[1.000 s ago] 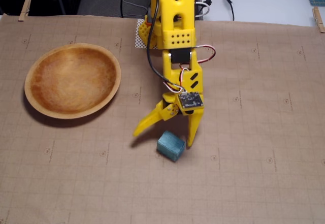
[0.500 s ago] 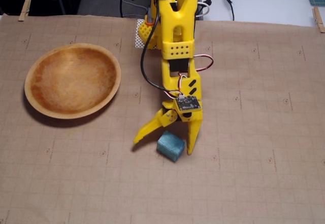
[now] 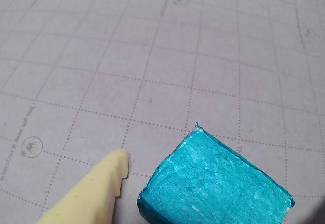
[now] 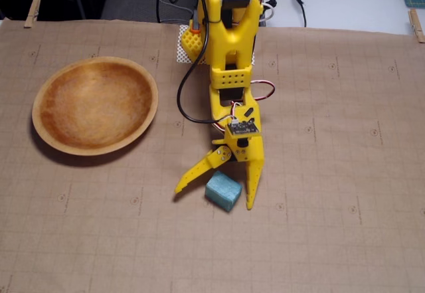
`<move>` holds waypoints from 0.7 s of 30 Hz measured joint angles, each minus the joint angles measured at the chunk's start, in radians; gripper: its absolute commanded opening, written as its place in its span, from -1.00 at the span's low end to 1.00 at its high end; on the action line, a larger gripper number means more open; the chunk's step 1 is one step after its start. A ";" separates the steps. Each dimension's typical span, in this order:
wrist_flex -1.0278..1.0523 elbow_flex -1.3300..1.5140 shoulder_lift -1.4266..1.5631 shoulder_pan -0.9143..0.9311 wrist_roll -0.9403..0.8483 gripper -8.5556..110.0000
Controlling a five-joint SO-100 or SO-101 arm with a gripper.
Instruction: Grasp a blue block and put it in the bowl.
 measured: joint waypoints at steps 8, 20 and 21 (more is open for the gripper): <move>-0.222 -0.002 -0.115 0.000 0.000 0.11; -0.307 -0.002 -0.167 0.000 0.000 0.12; -0.307 -0.002 -0.167 0.000 0.000 0.12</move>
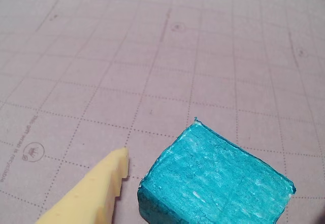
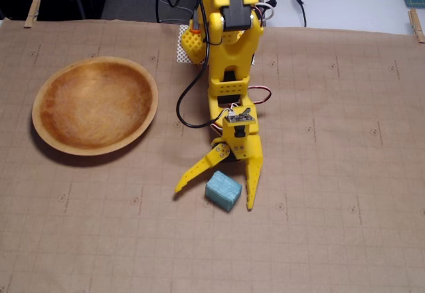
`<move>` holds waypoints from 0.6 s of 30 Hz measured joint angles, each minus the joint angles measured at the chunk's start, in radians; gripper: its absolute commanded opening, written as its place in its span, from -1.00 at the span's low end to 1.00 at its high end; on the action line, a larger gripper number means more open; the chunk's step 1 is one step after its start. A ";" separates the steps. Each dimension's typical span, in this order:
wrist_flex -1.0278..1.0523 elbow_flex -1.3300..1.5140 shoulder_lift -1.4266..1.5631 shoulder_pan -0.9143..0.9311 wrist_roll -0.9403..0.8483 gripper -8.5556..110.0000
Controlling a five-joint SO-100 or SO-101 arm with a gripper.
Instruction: Grasp a blue block and put it in the bowl.
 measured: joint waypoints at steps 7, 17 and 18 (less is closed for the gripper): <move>-0.017 0.052 0.000 0.000 0.006 0.13; -0.123 0.081 -0.023 0.000 0.000 0.11; -0.135 0.081 -0.032 0.000 0.000 0.11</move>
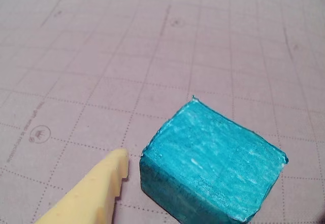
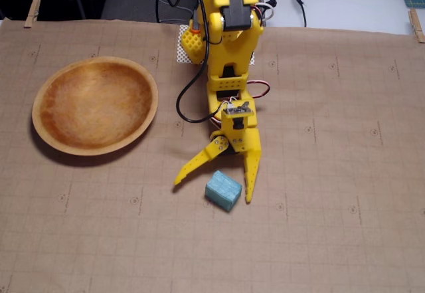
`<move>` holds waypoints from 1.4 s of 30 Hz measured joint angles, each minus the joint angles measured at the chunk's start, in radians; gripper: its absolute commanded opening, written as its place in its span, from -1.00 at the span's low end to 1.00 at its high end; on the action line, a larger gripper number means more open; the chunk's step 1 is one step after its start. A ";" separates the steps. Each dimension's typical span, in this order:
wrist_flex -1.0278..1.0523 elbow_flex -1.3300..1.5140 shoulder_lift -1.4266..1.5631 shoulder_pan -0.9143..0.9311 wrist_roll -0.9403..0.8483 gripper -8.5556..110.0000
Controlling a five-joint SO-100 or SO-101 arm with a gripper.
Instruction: Grasp a blue block and put it in the bowl.
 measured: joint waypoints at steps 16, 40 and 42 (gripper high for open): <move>-0.069 -0.020 -0.049 0.000 0.000 -0.09; -0.069 -0.038 -0.049 0.000 0.000 -0.50; -0.069 -0.038 -0.049 0.000 0.000 -0.54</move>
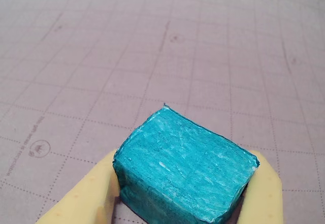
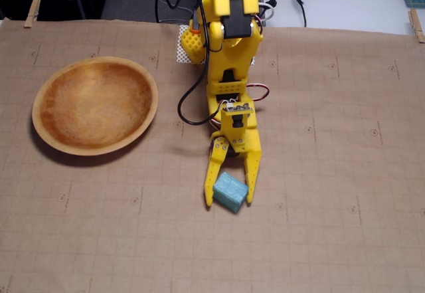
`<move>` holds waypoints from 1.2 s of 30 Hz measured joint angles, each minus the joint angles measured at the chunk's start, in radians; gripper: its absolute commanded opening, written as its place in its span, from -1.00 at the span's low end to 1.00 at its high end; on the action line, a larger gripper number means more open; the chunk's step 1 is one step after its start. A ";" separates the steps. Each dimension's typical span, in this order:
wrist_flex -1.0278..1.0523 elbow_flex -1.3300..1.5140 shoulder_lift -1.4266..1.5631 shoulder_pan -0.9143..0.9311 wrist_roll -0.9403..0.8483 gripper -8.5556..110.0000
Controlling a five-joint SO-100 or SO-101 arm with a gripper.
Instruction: Grasp a blue block and put it in the bowl.
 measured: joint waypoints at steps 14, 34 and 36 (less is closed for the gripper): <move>0.000 0.000 0.000 0.002 0.000 -0.72; -0.092 0.118 0.179 0.002 0.000 -0.73; -0.095 0.150 0.238 0.002 0.000 -0.73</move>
